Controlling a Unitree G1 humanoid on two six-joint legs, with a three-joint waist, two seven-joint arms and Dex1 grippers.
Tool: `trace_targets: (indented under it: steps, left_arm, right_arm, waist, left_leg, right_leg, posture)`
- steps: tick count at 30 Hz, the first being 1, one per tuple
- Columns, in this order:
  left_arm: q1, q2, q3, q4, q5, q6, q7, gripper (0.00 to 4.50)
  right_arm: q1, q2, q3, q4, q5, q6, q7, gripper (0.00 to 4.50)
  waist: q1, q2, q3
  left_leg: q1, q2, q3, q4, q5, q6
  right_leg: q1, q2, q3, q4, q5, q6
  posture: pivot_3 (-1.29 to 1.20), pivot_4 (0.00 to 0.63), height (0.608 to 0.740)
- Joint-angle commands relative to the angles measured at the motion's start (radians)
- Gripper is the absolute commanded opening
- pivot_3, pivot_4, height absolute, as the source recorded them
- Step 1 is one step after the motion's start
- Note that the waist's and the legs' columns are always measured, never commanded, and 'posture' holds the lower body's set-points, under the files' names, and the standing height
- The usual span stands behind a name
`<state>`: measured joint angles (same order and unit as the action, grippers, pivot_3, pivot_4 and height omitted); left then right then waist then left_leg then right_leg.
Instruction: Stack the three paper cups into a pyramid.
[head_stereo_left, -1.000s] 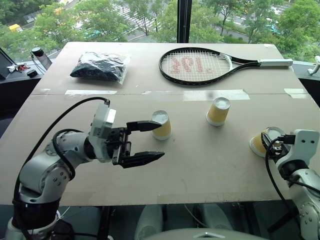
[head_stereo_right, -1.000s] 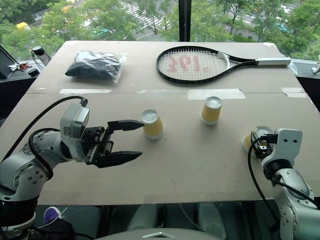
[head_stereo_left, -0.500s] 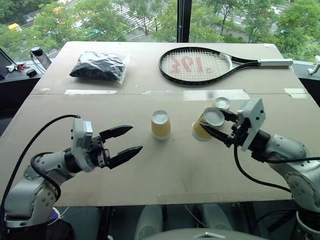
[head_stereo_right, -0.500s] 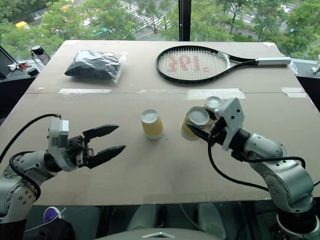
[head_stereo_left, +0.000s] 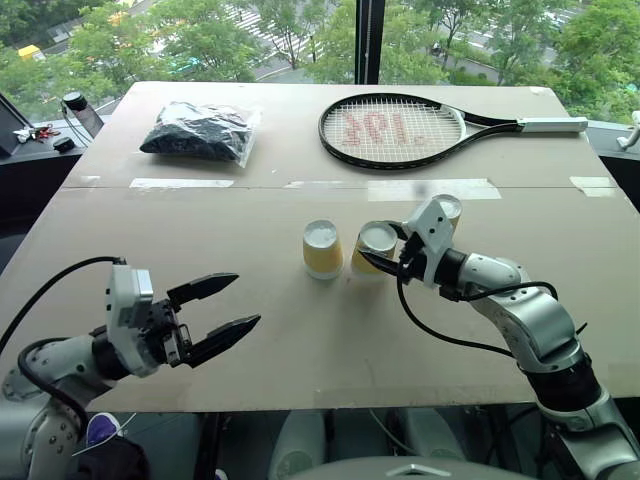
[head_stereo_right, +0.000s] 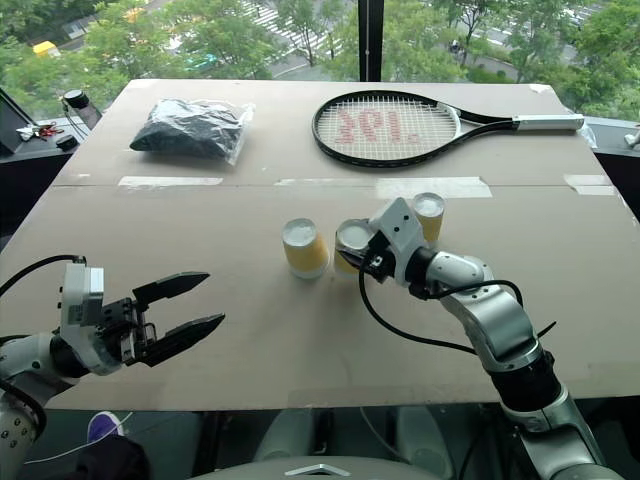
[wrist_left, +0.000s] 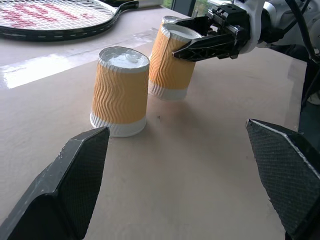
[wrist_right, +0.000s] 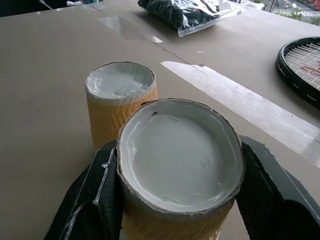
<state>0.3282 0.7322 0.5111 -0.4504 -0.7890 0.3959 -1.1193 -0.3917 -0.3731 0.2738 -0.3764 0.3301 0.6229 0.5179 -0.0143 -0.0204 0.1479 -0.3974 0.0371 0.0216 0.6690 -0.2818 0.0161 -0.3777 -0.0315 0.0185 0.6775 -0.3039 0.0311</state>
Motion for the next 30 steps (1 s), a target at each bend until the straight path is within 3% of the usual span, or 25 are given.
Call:
trace_targets:
  steps: [1,23,28,30]
  left_arm:
    - [0.008,0.015,0.04,-0.029,-0.023,-0.018,-0.024,4.5]
    - [0.077,-0.012,0.107,-0.018,-0.03,-0.056,-0.059,4.5]
    - [0.069,-0.013,0.095,-0.018,-0.03,-0.055,-0.053,4.5]
    - [0.062,-0.011,0.091,-0.015,-0.03,-0.053,-0.053,4.5]
  right_arm:
    - [-0.025,0.015,0.006,-0.008,-0.012,-0.027,0.02,2.24]
    - [-0.05,0.076,0.036,0.12,-0.098,-0.072,0.056,2.24]
    - [-0.056,0.067,0.042,0.128,-0.106,-0.108,0.093,4.46]
    - [-0.064,0.059,0.021,0.092,-0.093,-0.101,0.101,4.46]
  waist:
    - [0.0,0.0,0.0]
    - [-0.003,0.0,0.0]
    - [-0.003,0.0,0.0]
    - [-0.002,0.0,0.0]
  left_leg:
    - [0.0,0.0,0.0,0.0,0.0,0.0]
    - [0.0,0.0,0.0,0.0,0.0,0.0]
    - [0.0,0.0,0.0,0.0,0.0,0.0]
    - [0.0,0.0,0.0,0.0,0.0,0.0]
  right_leg:
    - [0.0,0.0,0.0,0.0,0.0,0.0]
    - [0.0,0.0,0.0,0.0,0.0,0.0]
    - [0.0,0.0,0.0,0.0,0.0,0.0]
    - [0.0,0.0,0.0,0.0,0.0,0.0]
  posture:
    - [0.0,0.15,0.74]
    - [0.0,0.15,0.74]
    - [0.0,0.15,0.74]
    - [0.0,0.15,0.74]
